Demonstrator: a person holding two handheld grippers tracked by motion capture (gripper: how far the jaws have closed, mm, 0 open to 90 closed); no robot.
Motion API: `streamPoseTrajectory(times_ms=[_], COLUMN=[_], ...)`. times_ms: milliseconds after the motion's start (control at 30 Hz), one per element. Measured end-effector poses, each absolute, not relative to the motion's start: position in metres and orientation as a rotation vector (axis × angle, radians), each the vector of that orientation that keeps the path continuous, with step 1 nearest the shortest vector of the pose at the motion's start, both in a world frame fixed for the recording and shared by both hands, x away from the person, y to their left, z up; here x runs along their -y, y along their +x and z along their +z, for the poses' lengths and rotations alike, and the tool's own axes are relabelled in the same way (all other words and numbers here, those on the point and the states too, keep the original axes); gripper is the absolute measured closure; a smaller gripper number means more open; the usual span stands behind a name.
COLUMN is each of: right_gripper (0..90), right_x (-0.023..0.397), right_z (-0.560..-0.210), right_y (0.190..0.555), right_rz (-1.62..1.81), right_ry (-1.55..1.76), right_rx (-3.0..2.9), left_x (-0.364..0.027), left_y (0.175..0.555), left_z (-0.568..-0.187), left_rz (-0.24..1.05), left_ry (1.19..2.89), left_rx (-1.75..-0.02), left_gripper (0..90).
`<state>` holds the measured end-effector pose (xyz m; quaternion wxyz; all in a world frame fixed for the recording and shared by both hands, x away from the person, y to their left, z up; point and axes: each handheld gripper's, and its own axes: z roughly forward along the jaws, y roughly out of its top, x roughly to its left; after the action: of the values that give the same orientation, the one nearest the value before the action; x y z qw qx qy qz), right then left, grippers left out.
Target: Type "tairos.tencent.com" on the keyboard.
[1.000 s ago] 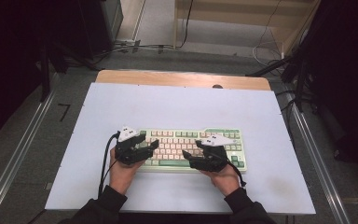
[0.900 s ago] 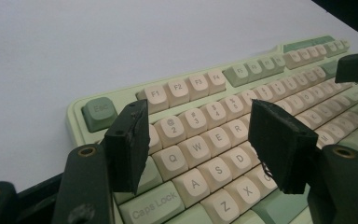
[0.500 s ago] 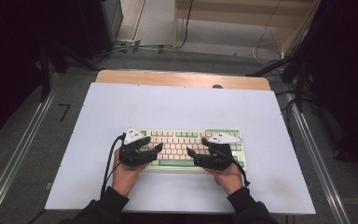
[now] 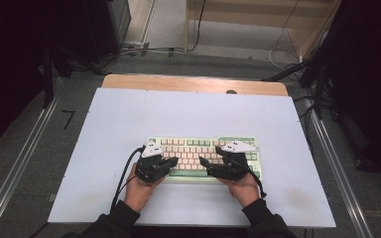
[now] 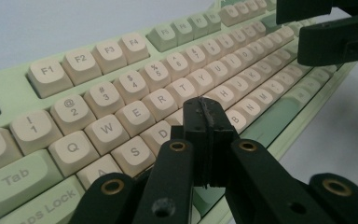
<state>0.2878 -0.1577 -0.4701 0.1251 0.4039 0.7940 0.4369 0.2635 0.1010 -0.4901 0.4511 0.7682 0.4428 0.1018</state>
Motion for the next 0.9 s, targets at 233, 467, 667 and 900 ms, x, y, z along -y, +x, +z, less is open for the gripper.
streamPoseTrajectory(times_ms=[233,467,667,900], right_gripper=[26.7,26.8,26.8,26.8], right_x=[0.158,0.157,0.156,0.158], right_z=[-0.470,-0.470,-0.472,-0.471], right_y=[0.288,0.287,0.288,0.287], right_rz=[1.274,1.274,1.264,1.267], right_ry=[1.180,1.175,1.172,1.179], right_rx=[-2.315,-2.317,-2.325,-2.321], left_x=[-0.097,-0.097,-0.098,-0.112], left_y=[0.263,0.263,0.265,0.264], left_z=[-0.493,-0.493,-0.495,-0.482], left_rz=[0.246,0.245,0.234,0.292], left_ry=[1.933,1.935,1.943,1.795], left_rx=[-1.108,-1.111,-1.111,-1.108], left_gripper=[90.0,90.0,90.0,56.3])
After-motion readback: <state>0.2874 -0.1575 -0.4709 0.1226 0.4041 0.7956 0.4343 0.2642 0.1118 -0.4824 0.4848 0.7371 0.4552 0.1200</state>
